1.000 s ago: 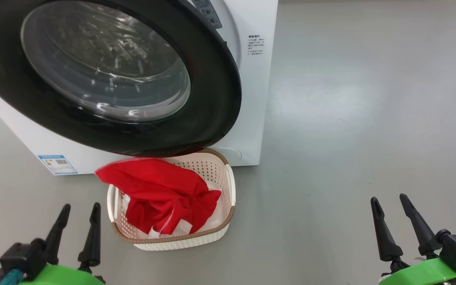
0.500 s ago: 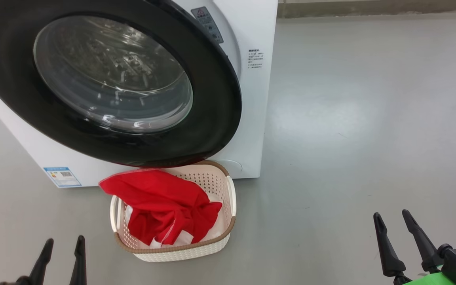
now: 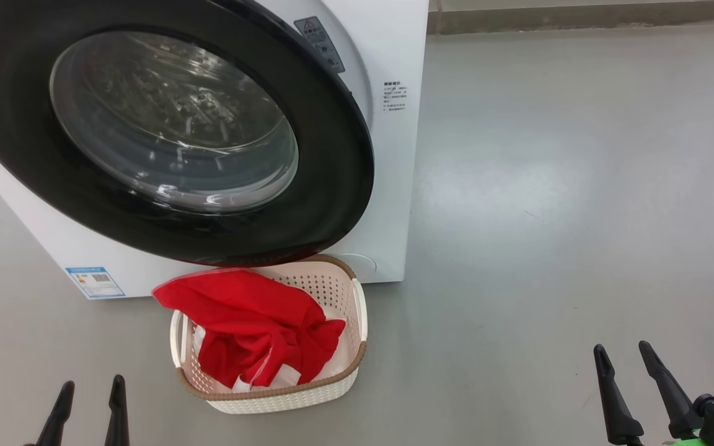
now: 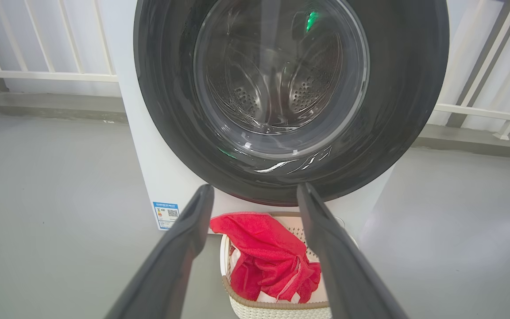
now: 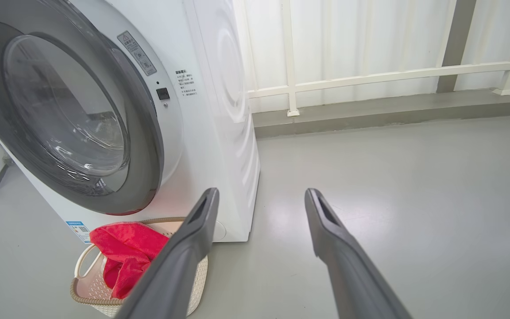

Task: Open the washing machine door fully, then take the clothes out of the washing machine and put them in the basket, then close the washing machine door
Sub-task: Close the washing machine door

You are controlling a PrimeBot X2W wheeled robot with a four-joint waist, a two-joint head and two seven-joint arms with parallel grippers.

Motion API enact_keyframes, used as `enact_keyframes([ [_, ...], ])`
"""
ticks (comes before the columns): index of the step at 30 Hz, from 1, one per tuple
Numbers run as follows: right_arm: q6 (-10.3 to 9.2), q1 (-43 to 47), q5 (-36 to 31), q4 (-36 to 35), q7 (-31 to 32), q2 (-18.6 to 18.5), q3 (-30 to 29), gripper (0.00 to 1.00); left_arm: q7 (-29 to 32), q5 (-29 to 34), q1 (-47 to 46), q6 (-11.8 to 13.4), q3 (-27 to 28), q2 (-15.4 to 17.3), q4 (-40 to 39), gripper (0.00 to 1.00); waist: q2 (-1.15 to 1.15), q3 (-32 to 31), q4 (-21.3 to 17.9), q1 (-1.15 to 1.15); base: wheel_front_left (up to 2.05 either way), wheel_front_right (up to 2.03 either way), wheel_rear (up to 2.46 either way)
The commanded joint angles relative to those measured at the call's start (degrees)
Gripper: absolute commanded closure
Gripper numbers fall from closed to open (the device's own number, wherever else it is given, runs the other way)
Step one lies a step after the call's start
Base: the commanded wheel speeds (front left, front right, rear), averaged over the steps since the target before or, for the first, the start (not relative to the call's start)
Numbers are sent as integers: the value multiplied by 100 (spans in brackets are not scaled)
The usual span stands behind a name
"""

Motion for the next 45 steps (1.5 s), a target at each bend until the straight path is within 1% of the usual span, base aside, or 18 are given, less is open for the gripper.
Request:
enact_keyframes([
  [1, 37, -127, -9, -156, -37, -103, 94, 0, -29, 64, -23, -32, 233, 84, -176, 0, 0, 4, 1, 0, 0, 0, 0],
  [15, 37, -282, 36, -147, -37, -41, 144, 0, -29, 108, -50, -32, 198, 15, -210, 0, 0, 50, 87, 0, 0, 0, 0],
  [16, 37, -316, 42, -148, -37, -34, 170, 15, -29, 114, -60, -32, 186, 3, -216, 0, 0, 67, 116, 0, 0, 0, 0],
  [17, 37, -358, 50, -150, -37, -25, 188, 50, -29, 115, -76, -32, 183, -14, -224, 0, 0, 88, 148, 0, 0, 0, 0],
  [19, 37, -469, 62, -144, -37, -6, 229, 93, -29, 122, -100, -32, 159, -52, -246, 0, 0, 129, 211, 0, 0, 0, 0],
  [20, 37, -534, 66, -137, -37, 2, 266, 100, -29, 128, -110, -32, 144, -72, -252, 0, 0, 153, 248, 0, 0, 0, 0],
  [29, 37, -1412, 106, 54, -37, 92, 517, 100, -29, 61, -297, -32, -76, -274, -308, 0, 0, 459, 826, 0, 0, 0, 0],
  [33, 37, -1885, 84, 225, -37, 99, 600, 100, -29, 11, -432, -32, -272, -322, -310, 0, 0, 645, 1086, 0, 0, 0, 0],
  [45, 37, -3381, 10, 867, -37, -34, 948, 100, -29, -351, -901, -32, -845, -365, -225, 0, 0, 1218, 1712, 0, 0, 0, 0],
])
